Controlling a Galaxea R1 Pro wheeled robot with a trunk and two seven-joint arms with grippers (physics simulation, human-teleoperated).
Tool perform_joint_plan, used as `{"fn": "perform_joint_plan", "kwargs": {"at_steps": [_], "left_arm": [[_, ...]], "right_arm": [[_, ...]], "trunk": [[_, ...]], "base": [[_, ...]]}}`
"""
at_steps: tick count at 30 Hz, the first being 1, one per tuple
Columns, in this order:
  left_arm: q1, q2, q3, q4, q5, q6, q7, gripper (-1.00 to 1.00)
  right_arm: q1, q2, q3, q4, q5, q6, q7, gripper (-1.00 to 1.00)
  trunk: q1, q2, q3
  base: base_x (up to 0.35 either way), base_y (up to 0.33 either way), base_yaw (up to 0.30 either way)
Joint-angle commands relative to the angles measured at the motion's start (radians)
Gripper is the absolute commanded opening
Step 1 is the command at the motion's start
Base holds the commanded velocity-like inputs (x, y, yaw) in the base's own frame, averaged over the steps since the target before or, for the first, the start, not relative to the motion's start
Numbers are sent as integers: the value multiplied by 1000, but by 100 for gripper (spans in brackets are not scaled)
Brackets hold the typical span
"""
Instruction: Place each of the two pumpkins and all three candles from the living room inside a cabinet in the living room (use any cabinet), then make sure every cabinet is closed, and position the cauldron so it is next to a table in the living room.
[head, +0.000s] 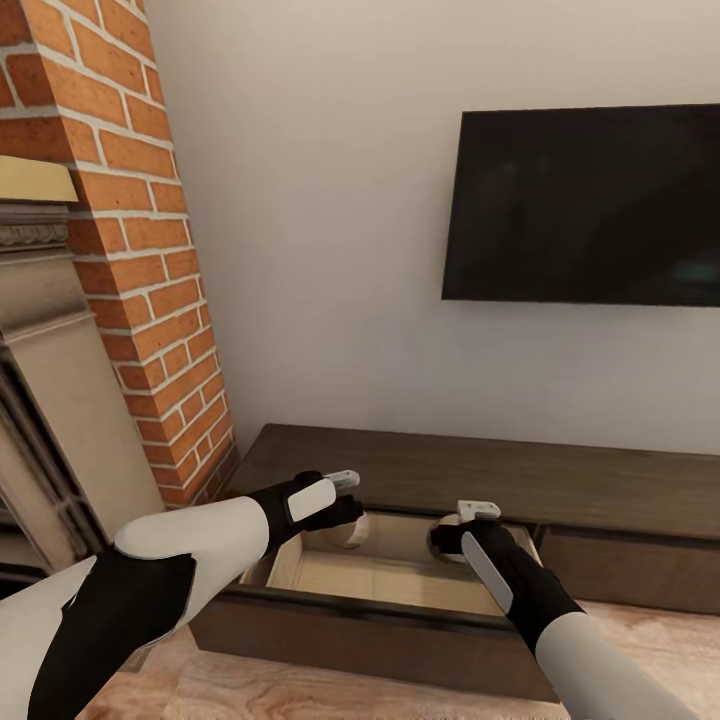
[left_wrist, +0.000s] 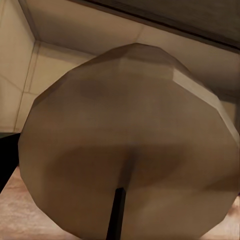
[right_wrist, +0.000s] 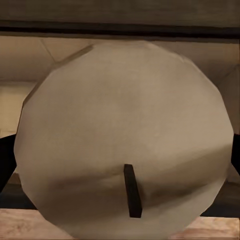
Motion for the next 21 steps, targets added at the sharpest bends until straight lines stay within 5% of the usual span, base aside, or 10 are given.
{"fn": "perform_joint_plan", "kwargs": {"at_steps": [1,4,7,12,21], "left_arm": [[-1,0,-3,-1,1,1,4,-100],[-1,0,-3,-1,0,0,4,-100],[-1,0,-3,-1,-1,0,6,-100],[-1,0,-3,-1,-1,-1,8,-100],[-1,0,-3,-1,-1,-1,4,-100]], "right_arm": [[-1,-2,-10,-5,-11,17,-11,-100],[-1,-2,-78,-30,-11,87,-11,-100],[0,-2,-104,-71,-10,144,-11,-100],[1,-3,-109,-80,-10,160,-11,-100],[1,-12,-109,-81,-10,160,-11,-100]], "trunk": [[4,-8,-4],[15,-29,-15],[27,-50,-27],[46,-85,-51],[46,-85,-65]], "base": [[0,0,0],[0,0,0],[0,0,0],[0,0,0],[0,0,0]]}}
